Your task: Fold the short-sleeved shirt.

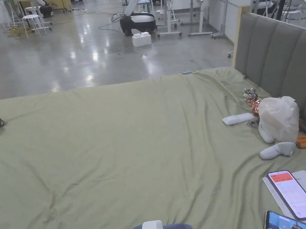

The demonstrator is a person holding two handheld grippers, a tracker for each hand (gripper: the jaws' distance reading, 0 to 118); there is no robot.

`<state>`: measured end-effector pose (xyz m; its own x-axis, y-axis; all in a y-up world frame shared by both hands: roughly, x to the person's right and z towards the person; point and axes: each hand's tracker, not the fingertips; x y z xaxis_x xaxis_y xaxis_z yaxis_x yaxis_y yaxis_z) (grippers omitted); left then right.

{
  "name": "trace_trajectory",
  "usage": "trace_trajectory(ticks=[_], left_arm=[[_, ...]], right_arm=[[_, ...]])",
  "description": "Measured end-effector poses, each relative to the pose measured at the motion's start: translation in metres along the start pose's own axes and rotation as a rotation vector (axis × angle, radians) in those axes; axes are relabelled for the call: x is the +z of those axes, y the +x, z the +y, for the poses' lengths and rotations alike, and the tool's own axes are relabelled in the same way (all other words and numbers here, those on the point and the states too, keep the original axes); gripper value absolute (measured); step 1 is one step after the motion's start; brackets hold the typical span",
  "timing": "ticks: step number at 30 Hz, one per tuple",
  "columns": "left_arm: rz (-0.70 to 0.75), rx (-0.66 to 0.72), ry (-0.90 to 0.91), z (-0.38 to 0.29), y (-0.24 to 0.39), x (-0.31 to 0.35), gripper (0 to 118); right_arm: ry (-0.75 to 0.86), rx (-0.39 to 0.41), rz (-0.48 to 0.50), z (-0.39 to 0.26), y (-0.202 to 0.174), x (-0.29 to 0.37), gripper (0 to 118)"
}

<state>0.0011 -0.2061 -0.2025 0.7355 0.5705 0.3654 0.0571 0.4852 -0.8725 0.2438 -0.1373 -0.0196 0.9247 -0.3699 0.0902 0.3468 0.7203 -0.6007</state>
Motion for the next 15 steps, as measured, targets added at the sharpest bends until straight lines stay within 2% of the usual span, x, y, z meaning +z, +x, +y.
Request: trace_trajectory(ticks=[1,3,4,5,9,12,13,15], left_arm=[[-0.001,0.003,0.03,0.001,0.002,0.013,14],[-0.063,-0.01,0.13,0.006,0.003,0.046,62],[-0.087,-0.021,0.161,0.008,0.002,0.063,82],[-0.09,-0.03,0.198,0.008,-0.001,0.084,97],[-0.008,0.005,0.319,-0.001,-0.038,0.153,98],[0.041,0.104,0.319,-0.015,-0.078,0.178,99],[0.056,0.149,0.31,-0.02,-0.091,0.18,99],[0.043,0.236,0.285,-0.029,-0.115,0.177,99]], right_arm=[[-0.026,0.032,0.018,0.004,-0.008,-0.014,0],[-0.078,0.098,0.081,0.014,-0.021,-0.042,0],[-0.097,0.116,0.104,0.019,-0.027,-0.057,0],[-0.147,0.139,0.138,0.024,-0.034,-0.075,0],[-0.275,0.231,0.166,0.034,-0.051,-0.139,0],[-0.428,0.322,-0.021,0.026,-0.048,-0.18,0],[-0.389,0.289,0.014,0.022,-0.043,-0.183,0],[-0.35,0.238,0.007,0.022,-0.041,-0.176,0]])
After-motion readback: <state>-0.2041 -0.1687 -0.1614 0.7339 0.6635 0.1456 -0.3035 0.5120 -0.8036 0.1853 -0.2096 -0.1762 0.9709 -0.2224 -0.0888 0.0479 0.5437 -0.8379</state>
